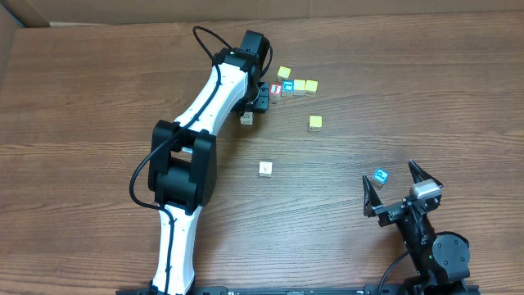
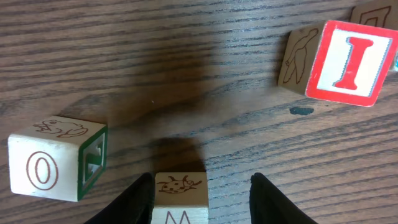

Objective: Flip 5 blocks

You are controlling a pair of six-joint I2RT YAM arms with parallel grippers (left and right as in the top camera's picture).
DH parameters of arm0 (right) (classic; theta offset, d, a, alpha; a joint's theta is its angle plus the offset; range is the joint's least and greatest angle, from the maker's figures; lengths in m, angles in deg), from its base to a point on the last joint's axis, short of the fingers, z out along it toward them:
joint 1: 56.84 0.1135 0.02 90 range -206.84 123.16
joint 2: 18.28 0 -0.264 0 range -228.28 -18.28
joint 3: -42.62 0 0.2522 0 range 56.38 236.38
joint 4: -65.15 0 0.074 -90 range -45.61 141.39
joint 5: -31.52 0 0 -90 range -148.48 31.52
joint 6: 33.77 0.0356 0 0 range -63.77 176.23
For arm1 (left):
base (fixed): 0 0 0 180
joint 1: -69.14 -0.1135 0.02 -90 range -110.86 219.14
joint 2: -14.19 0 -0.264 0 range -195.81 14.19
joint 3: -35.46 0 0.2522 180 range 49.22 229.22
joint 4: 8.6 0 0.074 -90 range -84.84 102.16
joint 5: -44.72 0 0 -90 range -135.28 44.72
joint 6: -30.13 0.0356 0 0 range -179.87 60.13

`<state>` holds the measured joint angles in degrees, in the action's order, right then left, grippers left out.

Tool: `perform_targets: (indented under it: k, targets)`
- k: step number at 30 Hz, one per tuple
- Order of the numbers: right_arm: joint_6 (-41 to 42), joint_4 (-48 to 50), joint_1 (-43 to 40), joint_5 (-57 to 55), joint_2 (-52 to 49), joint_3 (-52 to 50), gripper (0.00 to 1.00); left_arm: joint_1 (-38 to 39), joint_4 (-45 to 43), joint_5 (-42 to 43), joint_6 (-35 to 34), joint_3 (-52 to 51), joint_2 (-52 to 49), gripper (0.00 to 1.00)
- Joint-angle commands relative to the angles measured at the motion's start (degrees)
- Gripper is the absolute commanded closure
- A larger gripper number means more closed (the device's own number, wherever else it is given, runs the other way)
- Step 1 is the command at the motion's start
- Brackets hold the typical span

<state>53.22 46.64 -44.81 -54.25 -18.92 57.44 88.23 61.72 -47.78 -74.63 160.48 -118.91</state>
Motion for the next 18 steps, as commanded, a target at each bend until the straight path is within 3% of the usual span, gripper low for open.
perform_targets:
  k: [1,9,15,18]
  targets:
    - [0.0,0.2,-0.2,-0.3,0.4,-0.6,0.00,0.0,0.0,-1.1,1.0,0.9,-0.3,0.58]
    - [0.0,0.2,-0.2,-0.3,0.4,-0.6,0.00,0.0,2.3,-2.6,-2.2,0.9,-0.3,0.61]
    - [0.0,0.2,-0.2,-0.3,0.4,-0.6,0.00,0.0,2.0,-4.2,-4.7,0.9,-0.3,0.55]
    - [0.0,0.2,-0.2,-0.3,0.4,-0.6,0.00,0.0,2.0,-4.6,-6.1,0.9,-0.3,0.58]
